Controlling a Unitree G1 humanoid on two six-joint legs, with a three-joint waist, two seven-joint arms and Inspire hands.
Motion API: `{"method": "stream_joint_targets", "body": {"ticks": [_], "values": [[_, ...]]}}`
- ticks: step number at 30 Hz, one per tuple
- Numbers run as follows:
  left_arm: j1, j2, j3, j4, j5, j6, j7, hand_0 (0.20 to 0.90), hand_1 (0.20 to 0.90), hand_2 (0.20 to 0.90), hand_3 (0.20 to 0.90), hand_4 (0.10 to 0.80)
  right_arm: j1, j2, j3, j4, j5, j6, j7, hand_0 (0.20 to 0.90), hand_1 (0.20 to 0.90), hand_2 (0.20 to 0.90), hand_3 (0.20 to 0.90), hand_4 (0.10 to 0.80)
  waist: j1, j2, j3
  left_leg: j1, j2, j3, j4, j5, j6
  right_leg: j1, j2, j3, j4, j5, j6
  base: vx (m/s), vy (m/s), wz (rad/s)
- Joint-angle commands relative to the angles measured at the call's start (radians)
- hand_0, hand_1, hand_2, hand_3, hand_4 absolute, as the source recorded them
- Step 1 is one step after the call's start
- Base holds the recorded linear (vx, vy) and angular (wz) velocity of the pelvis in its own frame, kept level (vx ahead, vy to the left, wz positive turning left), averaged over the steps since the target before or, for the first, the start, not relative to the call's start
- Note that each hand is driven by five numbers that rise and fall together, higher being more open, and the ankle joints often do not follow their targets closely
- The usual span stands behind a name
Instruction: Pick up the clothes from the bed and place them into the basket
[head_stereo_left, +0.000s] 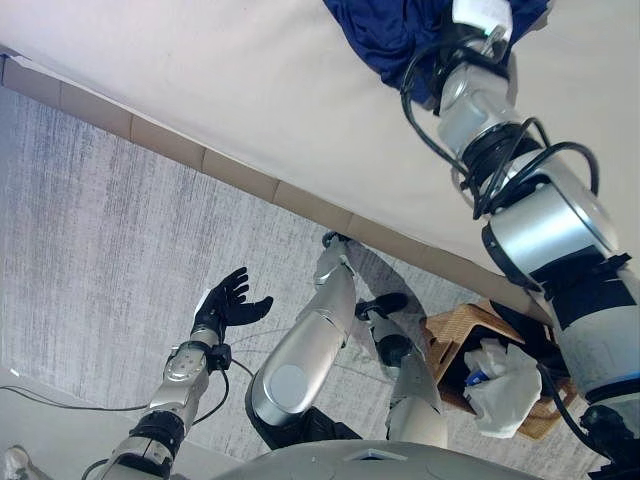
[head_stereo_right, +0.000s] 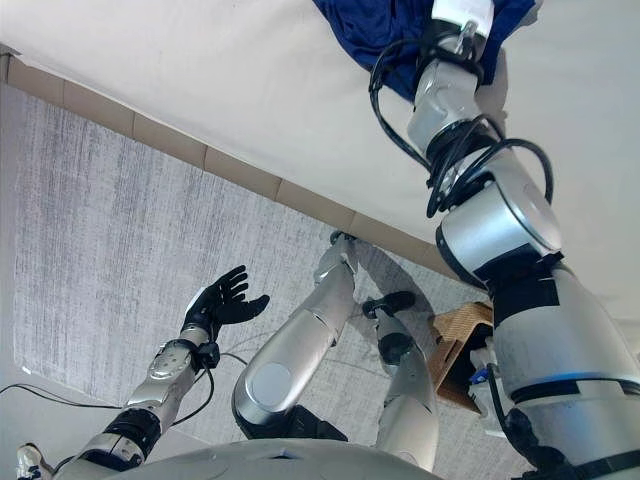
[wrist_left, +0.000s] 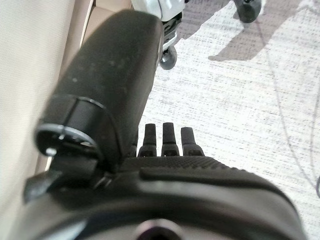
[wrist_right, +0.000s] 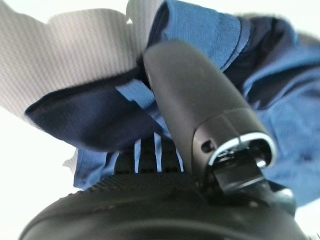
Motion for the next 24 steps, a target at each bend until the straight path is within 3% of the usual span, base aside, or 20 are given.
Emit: {"method": "stream_joint_targets", "body": {"ticks": [1,5,9,13,14,16,19,24], "values": [[0.098,0.086,-0.012,0.074,-0.004,-0.071,0.009,0.9,0.9,0.9,0.9,0.8,-0.011,0.03,-0.007,-0.125,0.056,-0.208,-0.278,0.3,0.3,0.3,0.2,0.1,0.015,0.015,-0.015,0.062,-0.009,0.107,-0.079,0.006,0.082,0.08,-0.064,0.047,0.052,0.126,0.071,-0.018,-0.115,-0.29],[0.093,0.078,-0.017,0.102,0.041,-0.105,0.061,0.9,0.9,0.9,0.9,0.8,-0.003,-0.018,-0.045,-0.332,0.013,-0.292,-0.434,0.3,0.3,0.3,0.2,0.1,-0.038,-0.026,-0.015,0.118,0.01,0.128,-0.076,-0.028,0.086,0.115,-0.039,0.113,0.015,0.135,0.068,-0.022,-0.12,-0.44],[0.07,0.076,-0.028,0.135,0.086,-0.095,0.12,0.9,0.9,0.9,0.9,0.8,0.019,-0.127,-0.127,-0.567,-0.015,-0.321,-0.487,0.3,0.3,0.3,0.2,0.1,-0.099,-0.066,-0.015,0.249,0.045,0.172,-0.14,-0.038,0.081,0.201,0.001,0.186,-0.054,0.11,0.051,0.01,-0.109,-0.44],[0.05,0.091,-0.023,0.156,0.134,-0.059,0.142,0.9,0.9,0.9,0.9,0.8,0.045,-0.223,-0.207,-0.734,-0.015,-0.322,-0.499,0.3,0.3,0.3,0.2,0.1,-0.137,-0.08,-0.015,0.392,0.062,0.209,-0.219,-0.037,0.076,0.302,0.023,0.228,-0.121,0.105,0.048,0.05,-0.121,-0.43],[0.043,0.1,-0.029,0.177,0.188,-0.024,0.146,0.9,0.9,0.9,0.9,0.8,0.069,-0.29,-0.249,-0.821,-0.006,-0.295,-0.502,0.3,0.3,0.3,0.2,0.1,-0.18,-0.089,-0.068,0.47,0.067,0.234,-0.281,-0.007,0.071,0.377,0.045,0.247,-0.212,0.12,0.04,0.033,-0.064,-0.32],[0.046,0.101,-0.05,0.186,0.229,0.021,0.137,0.9,0.9,0.9,0.9,0.8,0.095,-0.34,-0.263,-0.871,-0.004,-0.267,-0.487,0.3,0.3,0.3,0.2,0.1,-0.223,-0.088,-0.139,0.546,0.073,0.253,-0.335,-0.006,0.064,0.443,0.072,0.276,-0.287,0.108,0.039,0.109,-0.018,-0.2],[0.042,0.091,-0.098,0.201,0.29,0.079,0.115,0.9,0.9,0.9,0.9,0.8,0.117,-0.439,-0.266,-0.91,0.026,-0.238,-0.459,0.3,0.3,0.3,0.2,0.1,-0.296,-0.078,-0.245,0.636,0.077,0.301,-0.373,-0.011,0.062,0.515,0.082,0.317,-0.352,0.116,0.034,0.102,0.061,-0.51],[0.006,0.048,-0.145,0.236,0.3,0.135,0.115,0.9,0.9,0.9,0.9,0.8,0.125,-0.538,-0.27,-0.898,0.077,-0.232,-0.445,0.3,0.3,0.3,0.2,0.1,-0.399,-0.064,-0.355,0.742,0.081,0.368,-0.384,-0.039,0.07,0.565,0.087,0.383,-0.392,0.141,0.025,0.072,0.061,-0.42]]}}
